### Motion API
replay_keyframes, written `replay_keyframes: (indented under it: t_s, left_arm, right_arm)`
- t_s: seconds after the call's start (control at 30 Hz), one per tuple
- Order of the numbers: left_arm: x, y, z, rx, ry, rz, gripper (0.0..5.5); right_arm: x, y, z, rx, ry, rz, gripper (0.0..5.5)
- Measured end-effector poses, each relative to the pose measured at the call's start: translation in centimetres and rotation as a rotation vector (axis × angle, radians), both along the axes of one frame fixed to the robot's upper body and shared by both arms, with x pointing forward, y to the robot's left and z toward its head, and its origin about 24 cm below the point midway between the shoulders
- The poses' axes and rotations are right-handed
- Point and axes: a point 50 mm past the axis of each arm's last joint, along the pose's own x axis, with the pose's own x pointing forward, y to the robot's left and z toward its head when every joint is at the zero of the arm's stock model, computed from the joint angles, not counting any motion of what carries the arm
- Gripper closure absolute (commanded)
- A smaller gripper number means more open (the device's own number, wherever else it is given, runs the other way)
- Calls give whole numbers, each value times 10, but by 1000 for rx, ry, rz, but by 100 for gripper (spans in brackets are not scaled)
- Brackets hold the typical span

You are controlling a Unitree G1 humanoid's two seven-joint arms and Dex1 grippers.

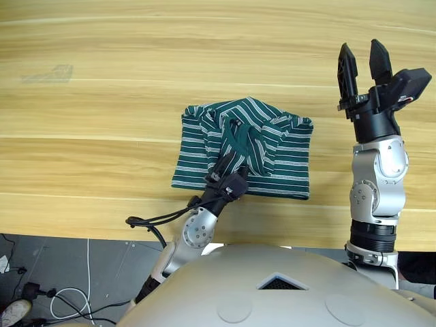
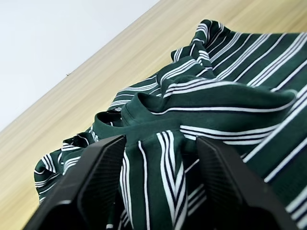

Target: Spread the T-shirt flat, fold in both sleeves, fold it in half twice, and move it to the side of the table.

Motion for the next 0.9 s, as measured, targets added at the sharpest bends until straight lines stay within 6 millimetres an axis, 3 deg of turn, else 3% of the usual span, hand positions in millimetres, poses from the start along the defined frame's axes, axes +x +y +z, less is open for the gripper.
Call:
replay_keyframes:
  t_s: [0.3,0.9]
  left_arm:
    - [4,7,-7,41,-2,32,278]
    - [5,6,-5,32,-23,36,547]
  right_arm:
    - [0,0,0,20,-1,-12,258]
    - [-1,1,0,22,-9,-15,258]
